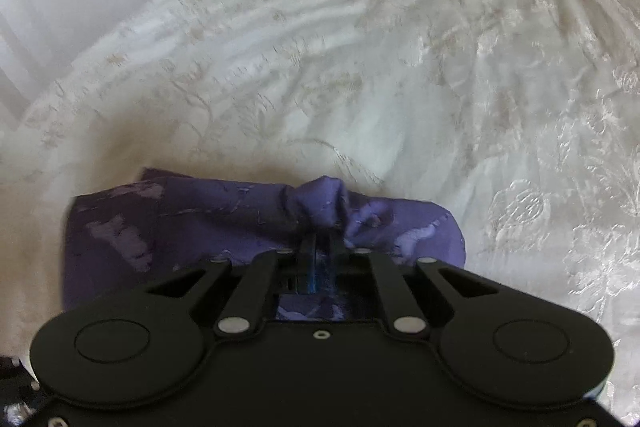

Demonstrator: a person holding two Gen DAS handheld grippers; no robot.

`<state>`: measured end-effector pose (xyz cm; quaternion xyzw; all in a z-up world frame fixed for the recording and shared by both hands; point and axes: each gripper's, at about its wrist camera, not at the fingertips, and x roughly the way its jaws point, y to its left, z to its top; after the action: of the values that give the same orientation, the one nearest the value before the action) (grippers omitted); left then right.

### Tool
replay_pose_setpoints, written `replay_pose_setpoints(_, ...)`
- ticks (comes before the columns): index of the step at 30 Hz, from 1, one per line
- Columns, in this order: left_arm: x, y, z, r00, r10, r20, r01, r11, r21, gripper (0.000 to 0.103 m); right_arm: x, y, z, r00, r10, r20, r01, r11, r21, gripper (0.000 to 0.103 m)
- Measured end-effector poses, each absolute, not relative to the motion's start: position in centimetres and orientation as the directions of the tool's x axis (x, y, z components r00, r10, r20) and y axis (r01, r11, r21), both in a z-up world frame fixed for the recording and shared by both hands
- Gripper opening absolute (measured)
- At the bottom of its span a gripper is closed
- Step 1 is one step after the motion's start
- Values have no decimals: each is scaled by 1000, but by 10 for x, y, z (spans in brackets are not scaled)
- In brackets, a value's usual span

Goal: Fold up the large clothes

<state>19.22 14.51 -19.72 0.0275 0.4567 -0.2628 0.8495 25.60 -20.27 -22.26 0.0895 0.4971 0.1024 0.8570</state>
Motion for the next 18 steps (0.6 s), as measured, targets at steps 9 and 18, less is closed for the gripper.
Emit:
replay_pose_setpoints(9,234,116,-156,539,-438,-719,549,831,-95,29,208,-232,-176,638,212,-740,-52,971,233,22)
replay_pose_setpoints(18,302,129,-232,505,-240,-829,364,930,-47,30,192,-224,-211,552,132,-823,-15,989,149,60)
